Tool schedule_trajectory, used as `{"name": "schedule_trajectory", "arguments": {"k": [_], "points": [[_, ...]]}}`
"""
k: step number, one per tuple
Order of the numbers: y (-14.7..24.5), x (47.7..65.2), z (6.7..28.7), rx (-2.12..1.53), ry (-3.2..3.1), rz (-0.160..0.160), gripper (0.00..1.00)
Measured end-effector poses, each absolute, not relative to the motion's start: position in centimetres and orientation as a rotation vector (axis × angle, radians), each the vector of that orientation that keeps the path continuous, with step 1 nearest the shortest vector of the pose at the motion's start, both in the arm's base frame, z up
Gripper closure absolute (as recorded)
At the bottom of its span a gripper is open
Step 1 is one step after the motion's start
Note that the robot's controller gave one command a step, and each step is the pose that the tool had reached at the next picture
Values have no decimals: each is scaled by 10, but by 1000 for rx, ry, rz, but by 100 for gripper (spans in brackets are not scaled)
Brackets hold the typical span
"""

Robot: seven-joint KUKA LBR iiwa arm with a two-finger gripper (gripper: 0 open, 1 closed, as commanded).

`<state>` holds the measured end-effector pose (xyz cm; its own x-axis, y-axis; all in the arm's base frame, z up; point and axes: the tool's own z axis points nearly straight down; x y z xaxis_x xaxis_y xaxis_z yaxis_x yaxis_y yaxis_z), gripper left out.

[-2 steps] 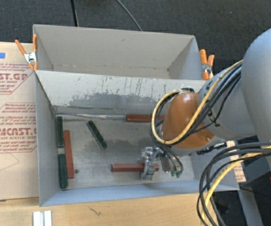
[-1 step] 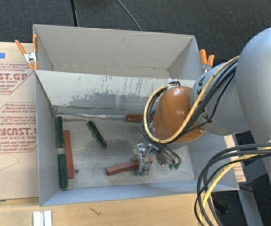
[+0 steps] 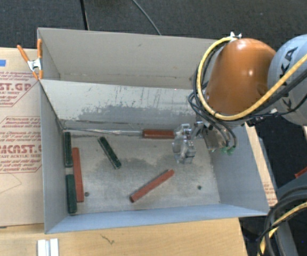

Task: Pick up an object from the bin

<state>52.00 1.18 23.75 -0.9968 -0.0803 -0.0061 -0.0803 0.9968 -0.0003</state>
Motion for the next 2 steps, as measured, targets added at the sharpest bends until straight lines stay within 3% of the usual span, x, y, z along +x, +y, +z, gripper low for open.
{"name": "schedule_trajectory", "arguments": {"k": [1, 2], "points": [[12, 519, 236, -127, 3136, 0, 0], [12, 519, 236, -127, 3137, 0, 0]]}}
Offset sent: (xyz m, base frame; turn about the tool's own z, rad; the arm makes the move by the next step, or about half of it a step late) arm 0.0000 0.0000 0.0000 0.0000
